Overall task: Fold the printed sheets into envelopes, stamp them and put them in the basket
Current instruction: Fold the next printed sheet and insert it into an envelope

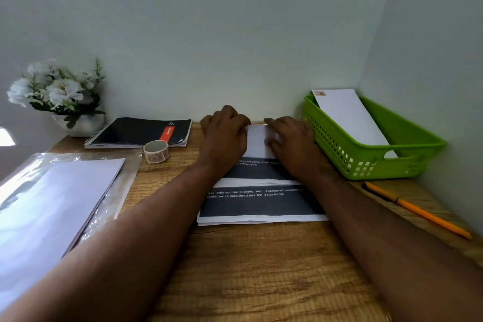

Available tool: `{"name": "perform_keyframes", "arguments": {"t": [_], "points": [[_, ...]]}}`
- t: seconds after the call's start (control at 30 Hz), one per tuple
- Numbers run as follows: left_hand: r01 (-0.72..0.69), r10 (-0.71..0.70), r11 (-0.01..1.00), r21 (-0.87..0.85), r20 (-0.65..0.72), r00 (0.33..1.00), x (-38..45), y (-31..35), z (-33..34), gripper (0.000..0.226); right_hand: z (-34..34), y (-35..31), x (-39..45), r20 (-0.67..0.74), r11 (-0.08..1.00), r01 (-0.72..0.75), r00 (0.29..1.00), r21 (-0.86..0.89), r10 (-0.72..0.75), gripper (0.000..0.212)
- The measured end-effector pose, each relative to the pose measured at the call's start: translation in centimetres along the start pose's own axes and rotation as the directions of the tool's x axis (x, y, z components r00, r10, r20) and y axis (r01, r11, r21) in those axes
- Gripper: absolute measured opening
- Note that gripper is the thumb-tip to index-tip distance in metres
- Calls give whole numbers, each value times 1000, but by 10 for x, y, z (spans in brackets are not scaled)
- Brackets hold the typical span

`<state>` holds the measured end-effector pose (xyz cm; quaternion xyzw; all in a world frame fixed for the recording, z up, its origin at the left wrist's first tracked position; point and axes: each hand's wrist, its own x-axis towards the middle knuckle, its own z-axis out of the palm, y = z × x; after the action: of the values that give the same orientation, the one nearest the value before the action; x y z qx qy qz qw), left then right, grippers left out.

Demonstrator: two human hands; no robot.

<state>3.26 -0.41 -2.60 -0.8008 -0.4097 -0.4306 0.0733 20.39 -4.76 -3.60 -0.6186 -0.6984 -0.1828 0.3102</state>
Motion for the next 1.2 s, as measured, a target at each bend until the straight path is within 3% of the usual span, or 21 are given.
{"name": "perform_keyframes", "arguments": {"t": [0.07,0.13,0.23,0.4,0.5,0.6,0.67,0.77,0.9,1.07,1.2], "points": [[-38,40,999,29,-81,996,-1,3,-4,15,-5,0,4,-203,998,59,977,-24,-63,22],[-49,55,997,64,-105,993,-3,4,-4,15,-9,0,6,-215,992,127,969,-5,-125,15],[-7,12,995,104,-53,998,-5,7,-5,32,-15,-4,3,-33,974,175,985,141,-172,17],[100,-121,991,94,266,956,-6,9,1,31,-6,-6,-7,326,979,-15,944,204,-53,18],[209,-197,978,27,465,863,-11,3,14,34,-3,-6,-5,425,948,-140,905,285,6,22],[150,-182,983,103,587,789,-13,-1,22,41,0,-4,-4,420,905,-210,907,370,39,18],[91,-168,984,154,616,770,-13,-2,24,44,5,-3,-3,434,919,-215,899,330,55,22],[45,-151,983,179,635,758,-14,-2,25,46,11,-7,-1,520,984,-131,852,120,50,35],[37,-151,981,190,632,760,-14,-3,26,43,9,-23,8,598,992,-85,792,-95,125,38],[87,-167,984,153,645,746,-12,-2,24,41,13,-40,2,511,977,-141,835,-161,205,38],[77,-171,982,171,645,745,-13,-1,22,46,9,-32,-2,502,958,-243,816,-153,287,42]]}}
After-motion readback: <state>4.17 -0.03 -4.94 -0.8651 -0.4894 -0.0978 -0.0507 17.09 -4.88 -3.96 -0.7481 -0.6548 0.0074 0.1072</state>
